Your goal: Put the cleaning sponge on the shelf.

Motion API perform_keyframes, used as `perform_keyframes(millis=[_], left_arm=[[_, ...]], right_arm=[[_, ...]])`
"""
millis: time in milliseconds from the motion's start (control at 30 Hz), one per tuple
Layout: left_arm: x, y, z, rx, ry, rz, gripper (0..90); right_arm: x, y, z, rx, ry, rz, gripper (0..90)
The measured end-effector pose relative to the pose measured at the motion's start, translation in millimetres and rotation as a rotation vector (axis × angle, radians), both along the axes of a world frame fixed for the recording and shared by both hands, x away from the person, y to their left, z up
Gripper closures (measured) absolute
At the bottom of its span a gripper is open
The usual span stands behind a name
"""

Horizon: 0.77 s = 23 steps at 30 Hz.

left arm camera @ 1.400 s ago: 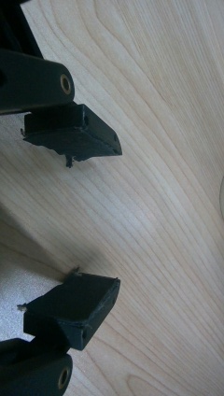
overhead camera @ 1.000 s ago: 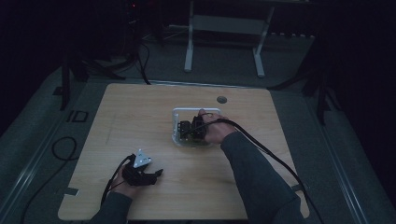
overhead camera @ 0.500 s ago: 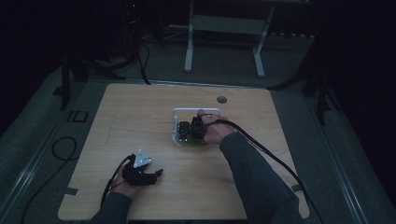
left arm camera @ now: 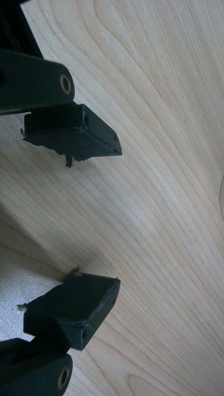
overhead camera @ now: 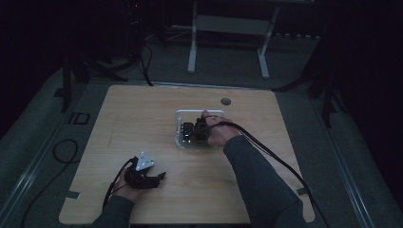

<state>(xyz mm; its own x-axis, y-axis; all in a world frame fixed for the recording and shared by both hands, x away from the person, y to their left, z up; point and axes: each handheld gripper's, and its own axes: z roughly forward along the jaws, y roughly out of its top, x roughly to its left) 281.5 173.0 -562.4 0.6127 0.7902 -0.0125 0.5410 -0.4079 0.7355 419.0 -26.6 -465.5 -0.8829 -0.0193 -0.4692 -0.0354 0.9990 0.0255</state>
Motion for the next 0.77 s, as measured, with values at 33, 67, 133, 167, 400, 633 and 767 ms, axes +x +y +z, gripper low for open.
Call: perform_keyframes(millis=[33,67,133,167,400,633,767], left_arm=[[0.0,0.0,0.0,0.000,-0.001,0.000,31.2],[0.1,0.1,0.0,0.001,-0.002,0.000,31.2],[0.1,0.1,0.0,0.001,0.000,0.000,31.2],[0.0,0.1,0.1,0.001,0.001,-0.001,31.2],[0.0,0.1,0.1,0.001,0.000,0.000,31.2],[0.1,0.1,0.1,0.002,0.000,-0.001,31.2],[0.2,0.2,0.1,0.002,-0.001,-0.002,31.2]], right_arm=[[-0.5,-0.6,2.1,0.010,0.003,0.000,59.4],[-0.9,-1.0,4.0,0.019,0.006,-0.001,57.1],[-2.2,-2.0,8.0,0.030,0.002,0.001,56.2],[-2.8,-2.7,9.9,0.038,0.005,0.004,55.7],[-13.8,-7.9,28.6,0.087,-0.004,0.000,54.9],[-23.5,-16.9,49.6,0.216,0.055,-0.040,57.7],[-31.8,-30.2,56.5,0.296,0.094,-0.086,57.2]])
